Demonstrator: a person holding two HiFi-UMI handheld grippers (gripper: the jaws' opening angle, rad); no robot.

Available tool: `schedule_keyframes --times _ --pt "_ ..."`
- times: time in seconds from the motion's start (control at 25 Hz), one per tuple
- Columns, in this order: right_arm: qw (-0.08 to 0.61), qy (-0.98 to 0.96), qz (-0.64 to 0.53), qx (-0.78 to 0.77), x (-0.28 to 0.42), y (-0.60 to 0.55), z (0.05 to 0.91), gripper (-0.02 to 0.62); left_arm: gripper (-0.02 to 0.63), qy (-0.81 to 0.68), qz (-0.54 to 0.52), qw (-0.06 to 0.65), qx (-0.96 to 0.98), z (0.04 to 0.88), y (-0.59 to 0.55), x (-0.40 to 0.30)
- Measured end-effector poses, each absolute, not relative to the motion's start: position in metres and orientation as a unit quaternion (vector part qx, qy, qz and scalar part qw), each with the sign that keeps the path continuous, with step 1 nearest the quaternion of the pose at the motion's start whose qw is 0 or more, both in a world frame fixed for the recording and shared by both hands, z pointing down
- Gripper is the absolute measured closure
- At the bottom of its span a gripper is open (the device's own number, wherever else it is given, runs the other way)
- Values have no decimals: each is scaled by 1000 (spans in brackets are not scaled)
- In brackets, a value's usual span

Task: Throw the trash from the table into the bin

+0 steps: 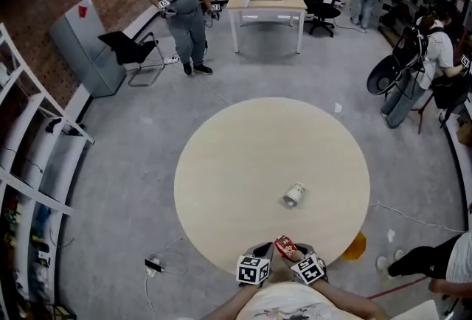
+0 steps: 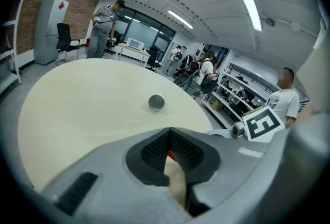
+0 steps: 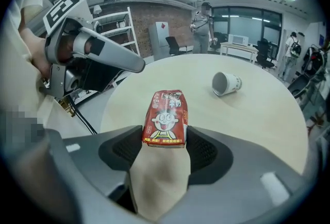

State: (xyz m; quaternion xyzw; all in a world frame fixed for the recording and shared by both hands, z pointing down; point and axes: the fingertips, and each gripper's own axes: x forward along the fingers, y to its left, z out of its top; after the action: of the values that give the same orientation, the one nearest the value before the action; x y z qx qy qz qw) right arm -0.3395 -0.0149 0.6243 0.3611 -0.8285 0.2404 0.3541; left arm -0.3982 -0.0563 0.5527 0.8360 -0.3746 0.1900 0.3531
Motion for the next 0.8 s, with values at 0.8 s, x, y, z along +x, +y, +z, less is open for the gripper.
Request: schedule_keyframes --times 0.8 --pt "240 -804 300 455 -146 -21 576 319 600 -332 267 311 850 515 -30 -222"
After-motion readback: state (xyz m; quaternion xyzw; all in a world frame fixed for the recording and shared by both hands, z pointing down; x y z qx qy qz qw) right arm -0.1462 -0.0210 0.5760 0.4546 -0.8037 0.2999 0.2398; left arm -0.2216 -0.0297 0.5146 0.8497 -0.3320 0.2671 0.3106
